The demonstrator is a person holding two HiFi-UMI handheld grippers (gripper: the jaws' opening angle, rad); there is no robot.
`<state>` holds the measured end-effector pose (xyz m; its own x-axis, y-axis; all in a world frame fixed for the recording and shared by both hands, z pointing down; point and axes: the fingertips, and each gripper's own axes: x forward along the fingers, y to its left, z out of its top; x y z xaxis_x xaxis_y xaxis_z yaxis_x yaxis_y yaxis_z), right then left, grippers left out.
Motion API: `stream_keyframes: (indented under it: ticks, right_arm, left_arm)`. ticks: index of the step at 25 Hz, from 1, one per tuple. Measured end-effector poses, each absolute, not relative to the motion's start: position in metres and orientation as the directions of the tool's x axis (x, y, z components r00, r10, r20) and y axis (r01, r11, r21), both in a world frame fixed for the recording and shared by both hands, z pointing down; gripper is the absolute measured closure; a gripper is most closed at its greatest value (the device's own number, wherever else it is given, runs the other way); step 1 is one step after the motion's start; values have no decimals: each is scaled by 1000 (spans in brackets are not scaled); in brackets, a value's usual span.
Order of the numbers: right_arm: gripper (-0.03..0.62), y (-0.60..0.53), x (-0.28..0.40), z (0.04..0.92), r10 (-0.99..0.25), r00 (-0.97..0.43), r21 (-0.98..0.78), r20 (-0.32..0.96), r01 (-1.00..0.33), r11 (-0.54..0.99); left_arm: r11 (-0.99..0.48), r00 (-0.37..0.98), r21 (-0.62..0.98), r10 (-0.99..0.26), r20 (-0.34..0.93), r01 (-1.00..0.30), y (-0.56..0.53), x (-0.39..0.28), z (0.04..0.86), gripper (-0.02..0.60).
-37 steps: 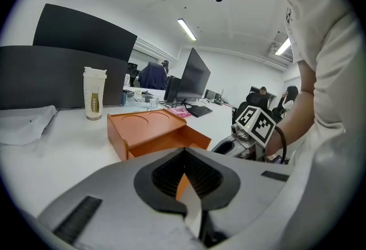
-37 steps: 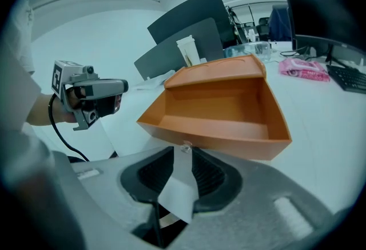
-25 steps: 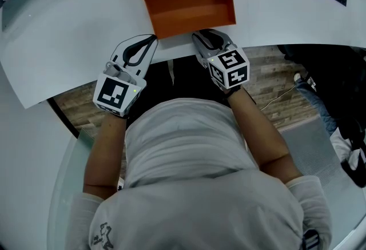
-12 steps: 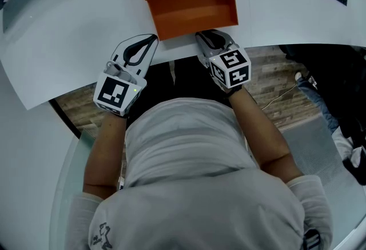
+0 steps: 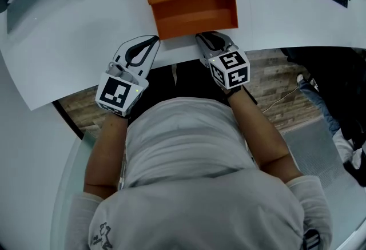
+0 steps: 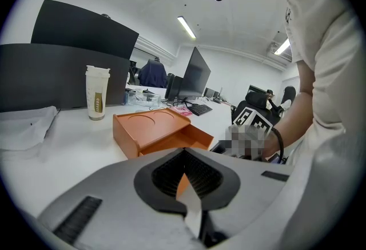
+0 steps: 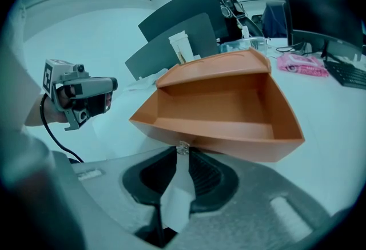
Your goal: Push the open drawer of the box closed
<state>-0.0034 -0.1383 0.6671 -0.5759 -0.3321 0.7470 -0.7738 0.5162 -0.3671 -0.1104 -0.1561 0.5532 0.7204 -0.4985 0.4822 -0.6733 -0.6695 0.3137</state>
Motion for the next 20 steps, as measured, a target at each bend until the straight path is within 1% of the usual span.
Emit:
stream_keyframes:
  ticks: [20]
  right_arm:
    - [525, -190, -16, 663, -347, -574, -361, 741, -777, 515]
  left_arm:
    - [-684, 724, 296, -499, 477, -667, -196, -122, 550, 582]
